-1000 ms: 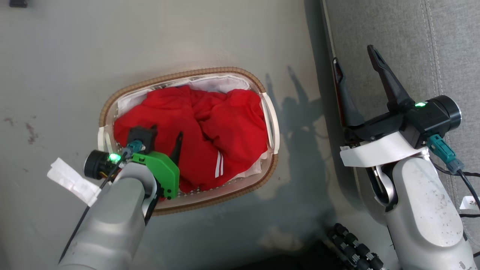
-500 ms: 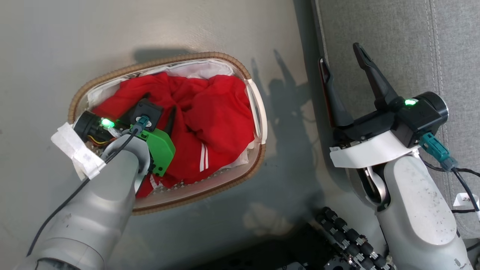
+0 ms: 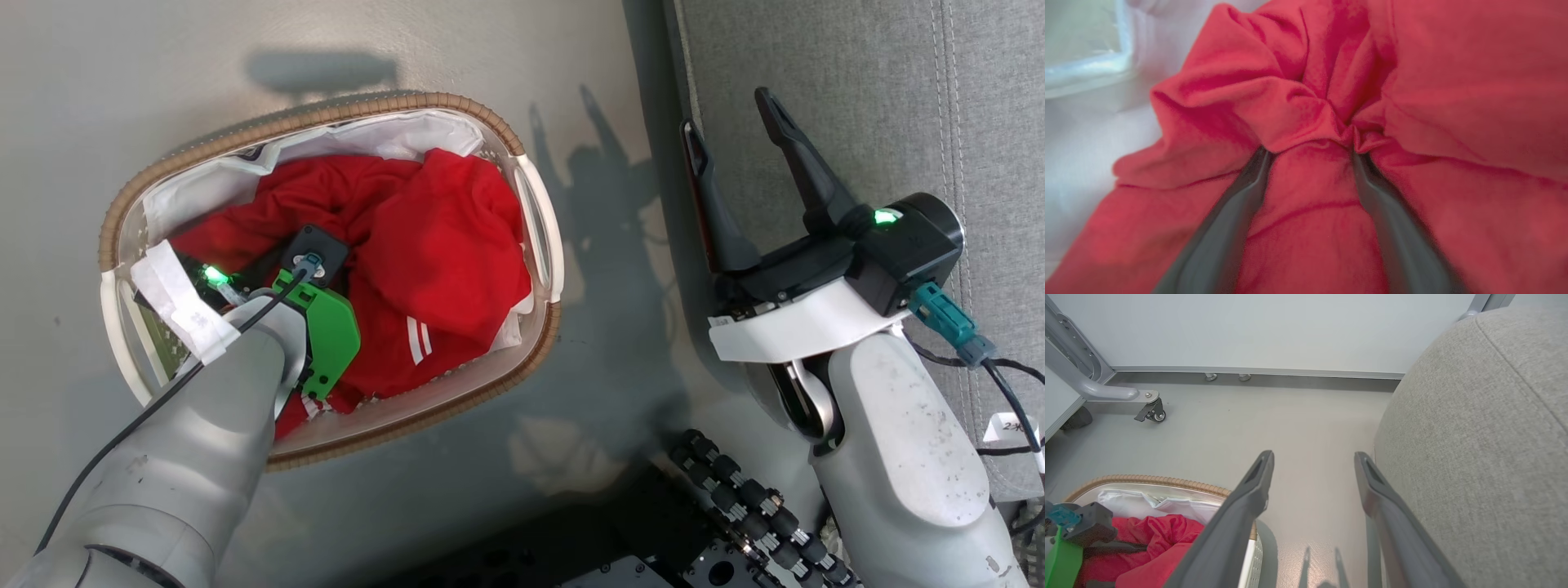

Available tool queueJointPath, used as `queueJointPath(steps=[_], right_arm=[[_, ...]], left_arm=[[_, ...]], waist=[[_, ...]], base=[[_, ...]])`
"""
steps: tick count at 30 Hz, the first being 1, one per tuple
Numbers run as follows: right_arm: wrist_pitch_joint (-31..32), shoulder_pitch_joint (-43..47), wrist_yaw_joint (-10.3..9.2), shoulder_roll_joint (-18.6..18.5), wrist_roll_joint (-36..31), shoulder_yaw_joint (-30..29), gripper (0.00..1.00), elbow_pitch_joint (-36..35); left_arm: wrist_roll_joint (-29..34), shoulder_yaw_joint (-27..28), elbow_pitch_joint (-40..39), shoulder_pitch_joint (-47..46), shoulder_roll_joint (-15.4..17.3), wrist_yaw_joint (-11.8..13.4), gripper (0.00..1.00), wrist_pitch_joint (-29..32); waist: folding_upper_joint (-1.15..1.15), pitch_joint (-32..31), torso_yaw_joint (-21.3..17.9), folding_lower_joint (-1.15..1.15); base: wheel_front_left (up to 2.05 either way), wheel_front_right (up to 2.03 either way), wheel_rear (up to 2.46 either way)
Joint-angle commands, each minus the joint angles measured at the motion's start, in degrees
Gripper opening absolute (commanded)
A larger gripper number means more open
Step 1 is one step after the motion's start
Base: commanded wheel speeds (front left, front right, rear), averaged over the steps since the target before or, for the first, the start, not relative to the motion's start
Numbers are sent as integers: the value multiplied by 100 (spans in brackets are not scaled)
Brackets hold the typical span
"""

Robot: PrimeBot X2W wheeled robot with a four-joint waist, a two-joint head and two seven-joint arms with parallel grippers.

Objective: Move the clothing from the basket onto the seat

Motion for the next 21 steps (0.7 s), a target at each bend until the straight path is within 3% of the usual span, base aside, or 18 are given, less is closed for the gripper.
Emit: queueJointPath(steps=[1, 2, 3, 12, 21], right_arm=[[-12, -85, -4, -17, 63, -1, 100, 7], [-12, -90, -4, -17, 81, 5, 100, 18], [-12, -104, -4, -18, 100, 12, 100, 35], [-12, -77, -4, -20, 191, -55, 100, 151], [-12, 142, -4, -22, 199, -235, 100, 433]], left_arm=[[-34, -56, 41, -45, 65, -27, 88, 59], [-92, -73, 44, -5, 43, -28, 5, 101], [-147, -113, 49, 52, 22, -30, 0, 157], [-780, -274, -203, 337, -44, -31, 0, -17], [-1362, -290, -363, 735, -223, -32, 0, -530]], waist=[[0, -3, -12, 0], [0, -12, -18, 0], [0, -31, -24, 0], [0, -541, 41, 0], [0, -1410, 427, 0]], base=[[0, 0, 0], [0, 0, 0], [0, 0, 0], [0, 0, 0], [0, 0, 0]])
